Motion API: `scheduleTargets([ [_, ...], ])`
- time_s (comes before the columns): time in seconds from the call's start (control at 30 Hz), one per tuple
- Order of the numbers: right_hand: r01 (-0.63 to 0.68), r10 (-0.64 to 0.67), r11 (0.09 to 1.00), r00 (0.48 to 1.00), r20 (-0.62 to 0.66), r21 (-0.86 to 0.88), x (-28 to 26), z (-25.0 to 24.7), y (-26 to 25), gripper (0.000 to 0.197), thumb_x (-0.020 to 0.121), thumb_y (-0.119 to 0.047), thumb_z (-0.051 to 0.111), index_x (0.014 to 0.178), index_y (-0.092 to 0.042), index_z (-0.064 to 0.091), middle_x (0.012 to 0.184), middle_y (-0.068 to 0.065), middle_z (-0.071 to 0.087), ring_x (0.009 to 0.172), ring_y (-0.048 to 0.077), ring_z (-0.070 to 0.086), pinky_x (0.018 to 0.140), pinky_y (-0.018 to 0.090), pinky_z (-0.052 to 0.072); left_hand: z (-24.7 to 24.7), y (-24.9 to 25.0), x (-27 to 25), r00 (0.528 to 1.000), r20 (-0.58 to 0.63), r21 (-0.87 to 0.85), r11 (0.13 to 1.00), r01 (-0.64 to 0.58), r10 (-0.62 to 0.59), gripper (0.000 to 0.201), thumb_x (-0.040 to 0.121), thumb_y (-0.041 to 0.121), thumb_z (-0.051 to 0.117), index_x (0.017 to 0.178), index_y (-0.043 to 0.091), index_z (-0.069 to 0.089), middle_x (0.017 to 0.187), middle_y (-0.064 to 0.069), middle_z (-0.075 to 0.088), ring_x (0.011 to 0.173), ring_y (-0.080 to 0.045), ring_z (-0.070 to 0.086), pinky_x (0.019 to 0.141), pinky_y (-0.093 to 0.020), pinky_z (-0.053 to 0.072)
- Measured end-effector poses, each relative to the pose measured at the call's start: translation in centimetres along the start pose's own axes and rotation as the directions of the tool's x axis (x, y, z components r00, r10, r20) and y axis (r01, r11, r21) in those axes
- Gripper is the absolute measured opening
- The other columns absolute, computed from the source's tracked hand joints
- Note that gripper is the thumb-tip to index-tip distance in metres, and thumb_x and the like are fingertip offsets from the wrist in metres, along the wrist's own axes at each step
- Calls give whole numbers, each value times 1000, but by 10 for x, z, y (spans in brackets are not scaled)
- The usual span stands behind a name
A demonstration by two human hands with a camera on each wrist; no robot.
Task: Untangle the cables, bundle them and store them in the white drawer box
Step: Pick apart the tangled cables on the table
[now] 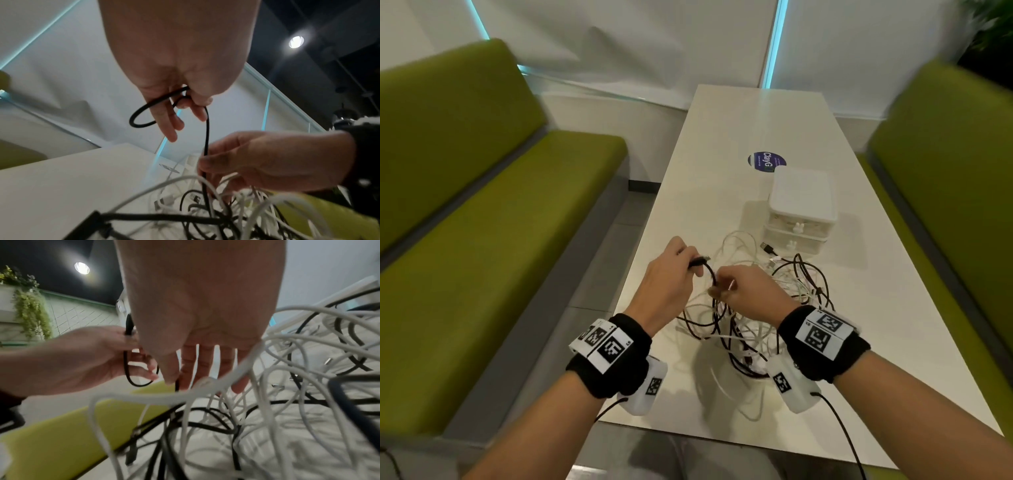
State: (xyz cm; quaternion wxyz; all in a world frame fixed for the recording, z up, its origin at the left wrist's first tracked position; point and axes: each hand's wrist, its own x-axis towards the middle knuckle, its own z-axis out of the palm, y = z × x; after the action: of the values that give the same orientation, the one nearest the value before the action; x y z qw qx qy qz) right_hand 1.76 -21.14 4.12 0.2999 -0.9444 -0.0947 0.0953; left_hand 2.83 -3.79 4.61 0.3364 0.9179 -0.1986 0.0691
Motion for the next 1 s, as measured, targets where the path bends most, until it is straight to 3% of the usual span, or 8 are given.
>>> scheduleTargets([
  [0.23, 125, -128, 983, 992, -15, -137, 0, 13, -16, 13, 89, -30, 63, 90, -20, 71, 94, 1, 60, 91, 24, 56, 77, 36, 49, -8, 7, 1, 993, -94, -387, 921, 32, -74, 30, 102, 13, 43, 77, 17, 58, 88, 1, 51, 80, -22, 60, 81, -48, 52],
  [0.33, 110, -107, 967, 994, 25, -231, -5, 14, -17, 22, 90, -39, 58, 95, -23, 73, 102, 0, 59, 99, 23, 49, 85, 39, 46, -10, 9, -2, 980, -119, -527, 846, 75, -161, 31, 104, 22, 43, 75, 21, 56, 88, -10, 57, 79, -25, 62, 82, -48, 55],
  [0.5, 85, -80, 914, 996, 28, -397, -8, 6, -15, 26, 90, -44, 55, 99, -26, 72, 105, -2, 58, 105, 21, 44, 89, 40, 39, -19, 9, 1, 923, -198, -728, 680, 88, -331, 37, 105, 23, 39, 90, -6, 57, 80, -3, 59, 82, -28, 64, 67, -14, 51],
  [0.7, 124, -111, 932, 992, 57, -342, -7, 1, -11, 26, 88, -46, 62, 93, -25, 74, 95, -6, 58, 95, 14, 40, 80, 33, 38, -19, -14, 4, 846, -160, -777, 593, 209, -508, 36, 106, 28, 38, 96, -2, 57, 90, -6, 62, 80, -13, 64, 75, -27, 56],
  [0.77, 134, -127, 950, 991, 42, -281, -9, 5, -4, 24, 89, -45, 63, 85, -23, 73, 87, -8, 58, 93, 13, 39, 81, 34, 40, -19, -27, 2, 844, -103, -643, 683, 346, -526, 31, 105, 31, 37, 104, 9, 58, 110, -8, 61, 82, -16, 66, 75, -30, 57],
  [0.87, 100, -101, 971, 995, 7, -216, -11, 10, 3, 29, 91, -41, 62, 65, -29, 58, 78, -13, 52, 94, 14, 39, 82, 33, 40, -21, -25, -9, 914, -252, -310, 921, 235, -318, 26, 104, 22, 40, 124, 16, 56, 131, 0, 47, 74, -15, 66, 70, -29, 56],
  [0.93, 67, -64, 973, 998, 21, -219, -9, 14, 5, 31, 91, -38, 60, 63, -29, 53, 84, -7, 56, 98, 16, 41, 83, 33, 41, -21, -9, -16, 940, -330, -219, 976, 20, -93, 34, 101, 8, 42, 132, 18, 53, 135, 8, 44, 72, -7, 62, 69, -17, 53],
  [1.0, 39, -38, 976, 999, 10, -215, -7, 16, 3, 28, 90, -37, 57, 64, -28, 51, 94, 2, 59, 97, 18, 46, 81, 30, 40, -18, 5, -16, 969, -237, -228, 966, -125, 69, 49, 93, -8, 43, 132, 18, 55, 135, 12, 48, 80, 5, 58, 78, -10, 48],
])
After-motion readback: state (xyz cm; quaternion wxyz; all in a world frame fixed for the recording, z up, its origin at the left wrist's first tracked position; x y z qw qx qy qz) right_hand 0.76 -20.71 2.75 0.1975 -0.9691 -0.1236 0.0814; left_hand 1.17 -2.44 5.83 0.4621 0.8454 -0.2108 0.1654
